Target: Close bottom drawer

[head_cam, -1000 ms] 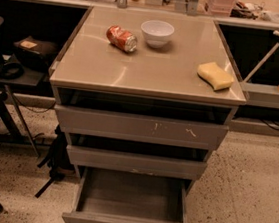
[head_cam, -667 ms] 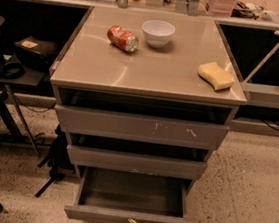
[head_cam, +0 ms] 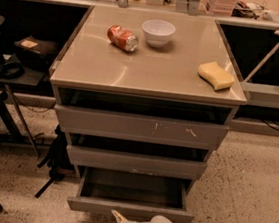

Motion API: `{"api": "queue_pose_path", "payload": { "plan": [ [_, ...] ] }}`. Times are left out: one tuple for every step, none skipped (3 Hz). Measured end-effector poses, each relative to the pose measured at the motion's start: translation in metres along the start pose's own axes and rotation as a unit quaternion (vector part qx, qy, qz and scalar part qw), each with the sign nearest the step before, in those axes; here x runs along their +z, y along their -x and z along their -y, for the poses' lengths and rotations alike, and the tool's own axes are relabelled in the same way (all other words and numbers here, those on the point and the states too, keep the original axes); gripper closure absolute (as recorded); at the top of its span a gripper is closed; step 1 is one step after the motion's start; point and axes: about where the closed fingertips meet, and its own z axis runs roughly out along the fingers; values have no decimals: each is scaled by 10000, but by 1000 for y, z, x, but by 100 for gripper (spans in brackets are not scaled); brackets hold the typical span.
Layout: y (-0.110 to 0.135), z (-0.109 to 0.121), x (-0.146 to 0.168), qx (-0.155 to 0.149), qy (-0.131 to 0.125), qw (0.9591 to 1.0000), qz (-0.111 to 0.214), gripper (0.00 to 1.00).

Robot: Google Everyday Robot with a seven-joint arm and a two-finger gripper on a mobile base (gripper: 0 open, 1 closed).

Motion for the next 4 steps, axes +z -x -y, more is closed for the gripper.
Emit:
{"api": "queue_pose_path", "payload": {
  "plan": [
    [-1, 6, 5, -34, 13, 10000, -24, 0],
    [-28, 29, -21, 208, -441, 9986, -210, 0],
    [-40, 51, -54, 339, -904, 9946, -382, 0],
    [-43, 72, -87, 358, -1417, 9873, -628, 0]
  ]
}}
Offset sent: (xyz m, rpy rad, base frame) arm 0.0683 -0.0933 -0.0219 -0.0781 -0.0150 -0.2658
